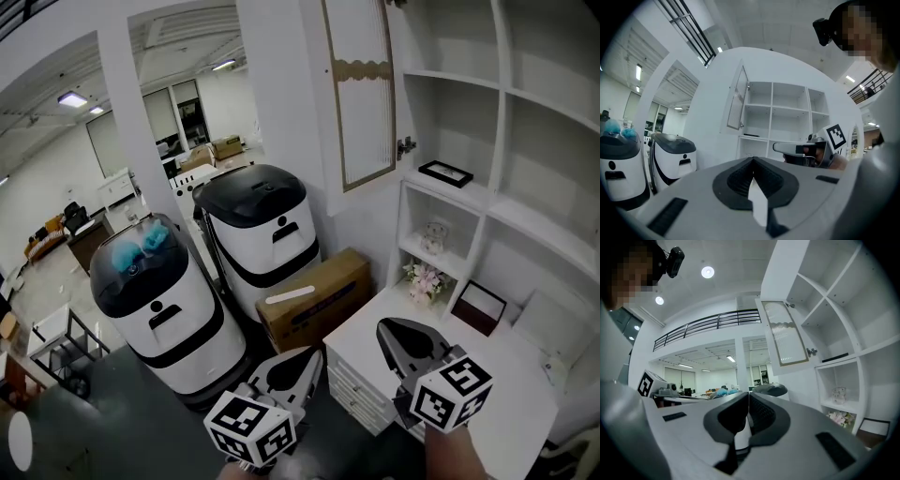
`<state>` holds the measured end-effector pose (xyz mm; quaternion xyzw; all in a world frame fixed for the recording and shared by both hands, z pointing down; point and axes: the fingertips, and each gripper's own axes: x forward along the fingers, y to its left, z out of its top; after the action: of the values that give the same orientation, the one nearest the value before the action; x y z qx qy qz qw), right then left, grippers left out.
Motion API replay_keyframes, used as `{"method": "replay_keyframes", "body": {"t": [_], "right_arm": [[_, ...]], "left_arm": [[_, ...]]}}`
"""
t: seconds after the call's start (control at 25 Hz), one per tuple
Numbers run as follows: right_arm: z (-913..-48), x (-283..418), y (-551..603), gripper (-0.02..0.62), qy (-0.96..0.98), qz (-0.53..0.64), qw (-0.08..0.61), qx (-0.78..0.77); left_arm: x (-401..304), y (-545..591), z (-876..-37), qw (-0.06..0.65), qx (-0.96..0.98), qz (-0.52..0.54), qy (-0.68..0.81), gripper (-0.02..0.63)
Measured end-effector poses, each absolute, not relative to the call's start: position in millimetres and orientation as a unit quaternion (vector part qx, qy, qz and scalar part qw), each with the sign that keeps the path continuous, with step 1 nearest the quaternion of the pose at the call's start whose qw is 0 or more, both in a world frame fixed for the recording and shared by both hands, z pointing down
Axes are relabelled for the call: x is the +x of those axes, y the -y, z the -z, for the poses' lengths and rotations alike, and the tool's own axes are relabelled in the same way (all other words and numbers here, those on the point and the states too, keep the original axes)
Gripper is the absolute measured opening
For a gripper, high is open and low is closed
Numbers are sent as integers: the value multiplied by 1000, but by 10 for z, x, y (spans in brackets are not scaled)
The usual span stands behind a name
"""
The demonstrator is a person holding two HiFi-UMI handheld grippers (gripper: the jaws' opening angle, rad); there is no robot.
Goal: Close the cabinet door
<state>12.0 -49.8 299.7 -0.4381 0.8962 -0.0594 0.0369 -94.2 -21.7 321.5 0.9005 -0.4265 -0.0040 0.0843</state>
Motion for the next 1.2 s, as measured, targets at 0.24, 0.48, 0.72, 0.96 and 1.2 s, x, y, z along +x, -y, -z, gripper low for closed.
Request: {"method": "replay_keyframes", "body": {"t": [0.24, 0.48, 0.72, 0.96, 1.2], "right_arm": [[-2998, -159, 578, 5, -892, 51, 35, -448], [-3002, -326, 674, 5, -890, 53, 29, -451], [-2994, -386, 892, 5, -892, 54, 29, -449], [-3015, -402, 1252, 5, -897, 57, 29, -437], [-2973, -307, 1749, 6, -898, 50, 26, -436]], "left_arm": [[-1226, 319, -3243, 85, 906, 9, 416, 5], [-1380, 412, -3276, 93, 906, 15, 414, 5], [-1418, 552, -3363, 102, 903, 13, 417, 5], [-1435, 867, -3395, 104, 896, 10, 432, 5], [-1310, 1320, -3371, 104, 893, 7, 438, 5]]}}
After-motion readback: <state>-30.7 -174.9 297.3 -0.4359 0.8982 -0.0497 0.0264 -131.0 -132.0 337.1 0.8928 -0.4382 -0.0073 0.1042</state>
